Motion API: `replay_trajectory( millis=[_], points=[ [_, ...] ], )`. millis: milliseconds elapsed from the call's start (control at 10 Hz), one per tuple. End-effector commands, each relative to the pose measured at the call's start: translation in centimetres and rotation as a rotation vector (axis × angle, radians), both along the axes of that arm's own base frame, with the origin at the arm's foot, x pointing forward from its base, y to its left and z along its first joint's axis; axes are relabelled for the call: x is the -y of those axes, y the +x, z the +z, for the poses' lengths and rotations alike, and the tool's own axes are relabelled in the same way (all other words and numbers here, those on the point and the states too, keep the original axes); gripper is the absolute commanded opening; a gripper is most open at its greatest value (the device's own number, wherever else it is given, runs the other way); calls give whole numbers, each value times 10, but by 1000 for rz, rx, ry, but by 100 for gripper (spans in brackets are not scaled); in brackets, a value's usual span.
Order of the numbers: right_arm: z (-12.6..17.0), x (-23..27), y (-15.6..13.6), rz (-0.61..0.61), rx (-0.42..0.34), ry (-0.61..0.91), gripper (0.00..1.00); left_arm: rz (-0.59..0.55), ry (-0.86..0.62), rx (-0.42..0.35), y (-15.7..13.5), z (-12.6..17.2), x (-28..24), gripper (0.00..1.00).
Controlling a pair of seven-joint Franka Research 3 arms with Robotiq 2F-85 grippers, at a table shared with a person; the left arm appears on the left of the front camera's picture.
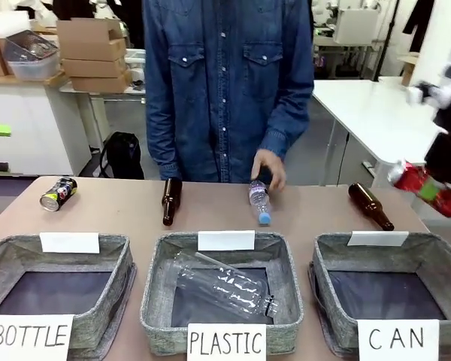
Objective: Sort the can waste into the basket.
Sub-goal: Pick up the can waste from the table and place it in the right Fabric basket.
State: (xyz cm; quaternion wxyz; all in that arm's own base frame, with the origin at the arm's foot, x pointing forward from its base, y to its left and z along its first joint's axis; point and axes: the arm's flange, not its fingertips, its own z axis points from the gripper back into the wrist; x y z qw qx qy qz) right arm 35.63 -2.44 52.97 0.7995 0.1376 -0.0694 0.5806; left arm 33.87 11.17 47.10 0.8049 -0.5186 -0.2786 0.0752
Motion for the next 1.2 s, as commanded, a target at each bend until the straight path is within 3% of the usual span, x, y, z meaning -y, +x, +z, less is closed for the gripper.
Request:
replay_trajectory(
  millis=[0, 400, 500, 1100],
  points=[
    [-16, -19, -9, 156, -23, 5, 42, 0, -15, 18, 1, 0, 2, 100],
    [-21, -21, -6, 168, 26, -2, 45, 0, -15, 18, 1, 0, 2, 100],
    [-21, -20, -5, 147, 12, -10, 100, 0, -15, 18, 1, 0, 2, 100],
    [-22, -21, 4, 131, -22, -11, 100, 0, -15, 18, 1, 0, 2, 100]
  ],
)
